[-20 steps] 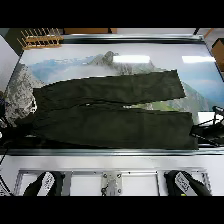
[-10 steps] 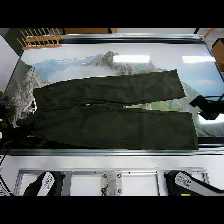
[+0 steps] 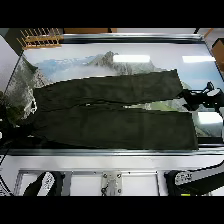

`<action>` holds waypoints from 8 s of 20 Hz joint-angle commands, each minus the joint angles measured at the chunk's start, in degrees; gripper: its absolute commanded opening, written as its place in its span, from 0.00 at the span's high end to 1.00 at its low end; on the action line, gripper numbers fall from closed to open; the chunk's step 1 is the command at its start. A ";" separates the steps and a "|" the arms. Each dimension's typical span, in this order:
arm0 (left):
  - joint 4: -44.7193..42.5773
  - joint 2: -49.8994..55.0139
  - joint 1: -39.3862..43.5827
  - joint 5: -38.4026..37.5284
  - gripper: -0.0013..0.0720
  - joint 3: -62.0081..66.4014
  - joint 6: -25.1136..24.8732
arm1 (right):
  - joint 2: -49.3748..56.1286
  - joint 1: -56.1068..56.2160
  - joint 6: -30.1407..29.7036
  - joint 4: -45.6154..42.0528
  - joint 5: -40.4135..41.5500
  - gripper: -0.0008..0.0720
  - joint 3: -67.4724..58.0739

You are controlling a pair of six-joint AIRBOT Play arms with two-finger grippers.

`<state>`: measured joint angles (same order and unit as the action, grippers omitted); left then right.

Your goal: Fold the clothes and pants, and hang the long-sleeved shirts on hangers.

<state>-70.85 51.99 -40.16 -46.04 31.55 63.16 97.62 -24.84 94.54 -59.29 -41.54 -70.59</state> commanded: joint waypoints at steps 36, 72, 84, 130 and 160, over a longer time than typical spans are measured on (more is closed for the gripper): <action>0.02 -0.04 -0.07 0.02 0.95 -0.02 0.07 | -25.86 1.70 -0.04 -22.99 -10.97 0.01 10.34; 0.04 -0.04 -0.07 0.04 0.95 -0.02 0.07 | -42.73 -25.16 -4.92 -7.04 -9.51 0.25 50.05; 0.04 -0.04 -0.07 0.04 0.95 -0.02 0.07 | -42.73 -25.18 -6.32 -7.39 -9.90 0.97 50.01; -8.96 47.76 18.14 -24.74 0.96 71.89 16.41 | 6.12 2.89 10.58 -21.51 -29.53 0.97 -37.31; -9.16 51.41 19.12 -10.05 0.00 76.46 31.47 | 8.46 7.02 6.54 -6.82 -1.18 0.19 -37.31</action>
<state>-79.90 106.72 -19.84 -55.09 108.03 92.60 109.43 -17.78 105.89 -67.35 -40.14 -107.87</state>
